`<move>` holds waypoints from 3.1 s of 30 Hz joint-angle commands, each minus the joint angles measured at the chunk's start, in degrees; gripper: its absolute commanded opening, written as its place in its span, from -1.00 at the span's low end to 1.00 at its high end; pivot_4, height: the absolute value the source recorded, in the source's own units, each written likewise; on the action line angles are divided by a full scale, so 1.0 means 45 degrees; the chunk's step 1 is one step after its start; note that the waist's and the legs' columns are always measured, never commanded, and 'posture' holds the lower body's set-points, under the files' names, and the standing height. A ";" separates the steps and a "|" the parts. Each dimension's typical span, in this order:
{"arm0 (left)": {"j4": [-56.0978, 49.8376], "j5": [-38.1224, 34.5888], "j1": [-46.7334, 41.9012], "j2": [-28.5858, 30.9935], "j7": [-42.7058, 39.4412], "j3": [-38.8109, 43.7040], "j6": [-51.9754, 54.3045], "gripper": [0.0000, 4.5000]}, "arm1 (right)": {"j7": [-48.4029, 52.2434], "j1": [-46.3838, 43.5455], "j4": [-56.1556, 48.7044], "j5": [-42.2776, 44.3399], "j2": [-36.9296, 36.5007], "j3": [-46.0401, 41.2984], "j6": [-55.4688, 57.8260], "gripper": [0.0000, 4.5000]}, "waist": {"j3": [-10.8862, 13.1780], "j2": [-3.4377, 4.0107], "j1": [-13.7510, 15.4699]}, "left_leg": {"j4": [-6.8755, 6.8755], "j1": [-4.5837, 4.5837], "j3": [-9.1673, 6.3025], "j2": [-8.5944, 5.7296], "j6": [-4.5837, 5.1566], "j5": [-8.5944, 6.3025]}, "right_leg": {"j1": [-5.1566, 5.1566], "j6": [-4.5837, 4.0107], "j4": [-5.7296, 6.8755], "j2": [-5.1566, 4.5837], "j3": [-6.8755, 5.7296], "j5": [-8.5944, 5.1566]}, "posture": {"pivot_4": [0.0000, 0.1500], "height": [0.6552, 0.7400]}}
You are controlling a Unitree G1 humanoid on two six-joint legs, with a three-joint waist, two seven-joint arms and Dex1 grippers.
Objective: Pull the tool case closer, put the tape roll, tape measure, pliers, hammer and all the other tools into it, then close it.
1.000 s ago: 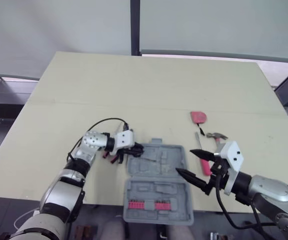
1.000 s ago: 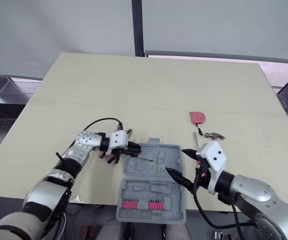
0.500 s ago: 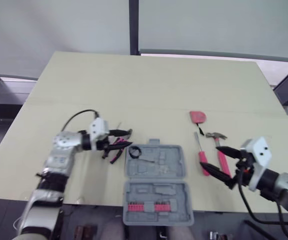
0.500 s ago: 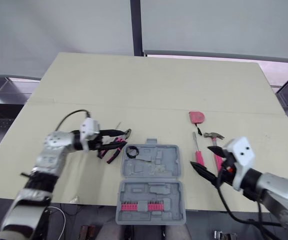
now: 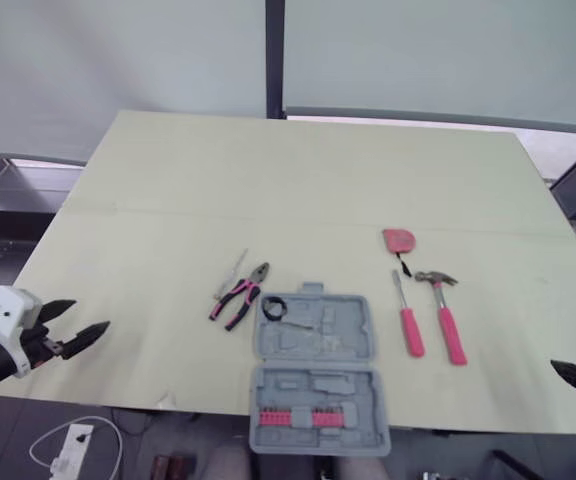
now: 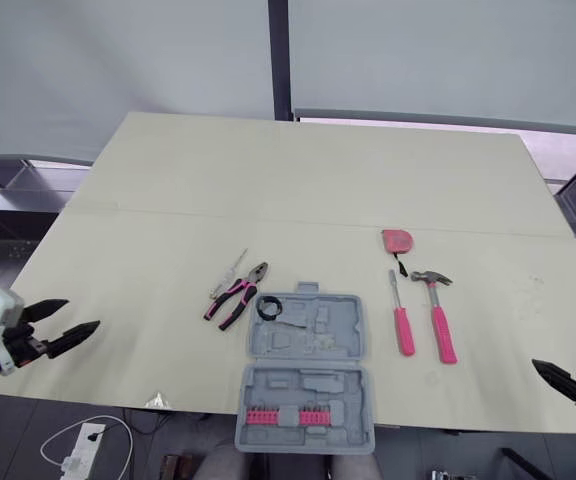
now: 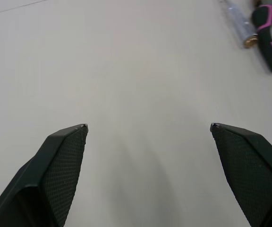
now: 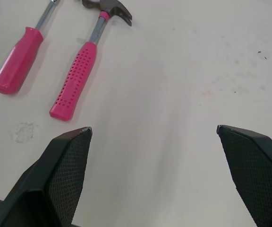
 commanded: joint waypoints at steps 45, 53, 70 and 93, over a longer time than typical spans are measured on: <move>-0.7622 -0.2892 -0.7838 -0.2155 -0.0588 -0.6113 0.3804 1.00 | -0.7404 -1.7337 1.2025 -0.4875 0.6505 0.9196 -0.0034 0.24 | 0.0077 0.0134 -0.0609 | 0.0083 -0.0183 -0.0053 0.0016 -0.0044 0.0059 | -0.0102 0.0008 0.0083 0.0068 -0.0047 0.0005 | 1.00 1.00; -0.7642 -0.2818 -0.7948 -0.2337 -0.0586 -0.6202 0.3689 1.00 | -0.7222 -1.7411 1.2461 -0.5311 0.6617 0.9471 -0.0445 0.12 | 0.0081 0.0141 -0.0605 | 0.0089 -0.0194 -0.0068 0.0017 -0.0046 0.0061 | -0.0102 0.0008 0.0081 0.0067 -0.0055 0.0005 | 1.00 1.00; -0.7760 -0.2951 -0.7816 -0.2786 -0.0277 -0.6246 0.3870 1.00 | -0.8329 -1.7273 1.3059 -0.5464 0.5330 0.8496 -0.1139 -0.99 | 0.0099 0.0169 -0.0479 | 0.0097 -0.0234 -0.0144 -0.0014 -0.0034 0.0074 | -0.0101 0.0015 0.0073 0.0043 -0.0068 0.0009 | 1.00 1.00; -0.7739 -0.3105 -0.8519 -0.2940 -0.1443 -0.6809 0.3914 1.00 | -1.0350 -1.2211 0.6318 -0.4571 0.4243 0.5872 0.2222 -0.99 | 0.0123 0.0207 -0.0268 | 0.0068 -0.0249 -0.0184 -0.0007 -0.0066 0.0117 | -0.0100 0.0015 0.0054 0.0072 -0.0057 0.0009 | 1.00 1.00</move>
